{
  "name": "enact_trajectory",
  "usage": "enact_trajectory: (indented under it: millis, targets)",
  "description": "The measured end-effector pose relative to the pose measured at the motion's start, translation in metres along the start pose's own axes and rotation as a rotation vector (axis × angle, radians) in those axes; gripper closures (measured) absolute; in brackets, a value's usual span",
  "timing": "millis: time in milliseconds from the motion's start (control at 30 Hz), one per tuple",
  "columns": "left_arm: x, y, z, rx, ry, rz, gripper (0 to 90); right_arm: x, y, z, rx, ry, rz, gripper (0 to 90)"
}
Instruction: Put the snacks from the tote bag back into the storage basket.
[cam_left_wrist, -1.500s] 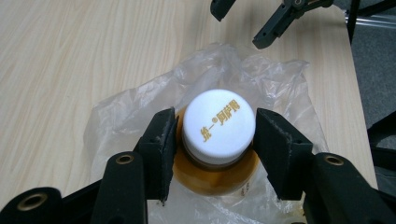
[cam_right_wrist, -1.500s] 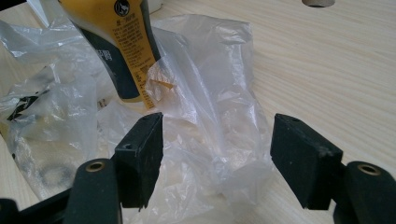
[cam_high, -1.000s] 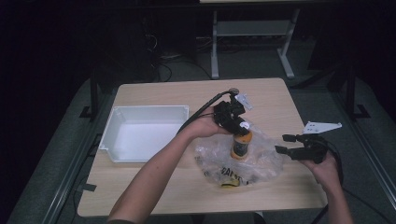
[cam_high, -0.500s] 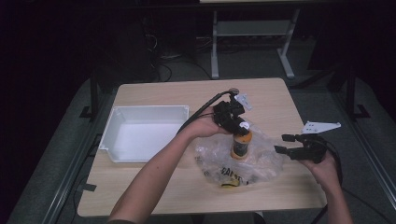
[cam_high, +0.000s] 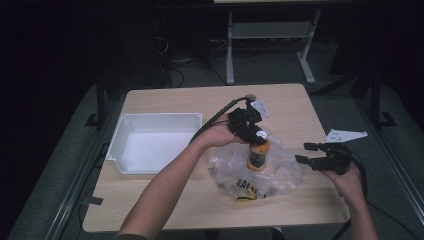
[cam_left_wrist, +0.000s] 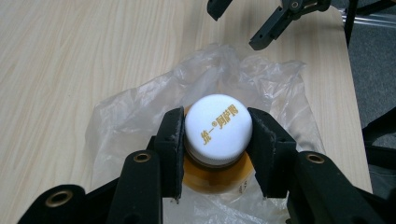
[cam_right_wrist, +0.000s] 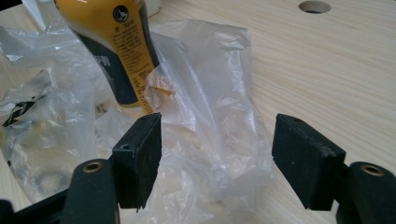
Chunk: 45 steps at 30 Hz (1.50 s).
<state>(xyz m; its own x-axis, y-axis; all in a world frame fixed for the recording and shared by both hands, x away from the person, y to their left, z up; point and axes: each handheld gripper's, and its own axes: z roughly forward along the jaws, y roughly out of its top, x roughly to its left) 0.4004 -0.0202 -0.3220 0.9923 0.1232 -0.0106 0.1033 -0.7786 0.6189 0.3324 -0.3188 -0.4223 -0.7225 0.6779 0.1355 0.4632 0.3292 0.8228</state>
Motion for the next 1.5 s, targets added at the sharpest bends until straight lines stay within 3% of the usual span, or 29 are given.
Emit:
enact_trajectory:
  millis: [733, 867, 1100, 1200, 1500]
  targets:
    - [-0.001, 0.003, -0.001, 0.029, 0.013, -0.002, 59.1, -0.002, -0.002, -0.001, -0.007, -0.027, 0.014, 27.7]
    - [0.000, 0.004, 0.000, 0.025, 0.012, -0.017, 59.2, -0.003, -0.003, -0.001, -0.004, -0.028, 0.016, 27.3]
    - [-0.005, 0.008, 0.000, 0.052, 0.027, 0.000, 59.2, -0.003, -0.004, -0.001, -0.008, -0.033, 0.018, 26.9]
    - [-0.007, 0.012, 0.000, 0.067, 0.031, 0.028, 59.3, -0.002, -0.004, -0.002, -0.009, -0.035, 0.017, 26.6]
    - [-0.009, 0.023, -0.005, 0.050, 0.027, 0.027, 59.2, -0.003, -0.006, -0.005, -0.022, -0.040, 0.025, 26.2]
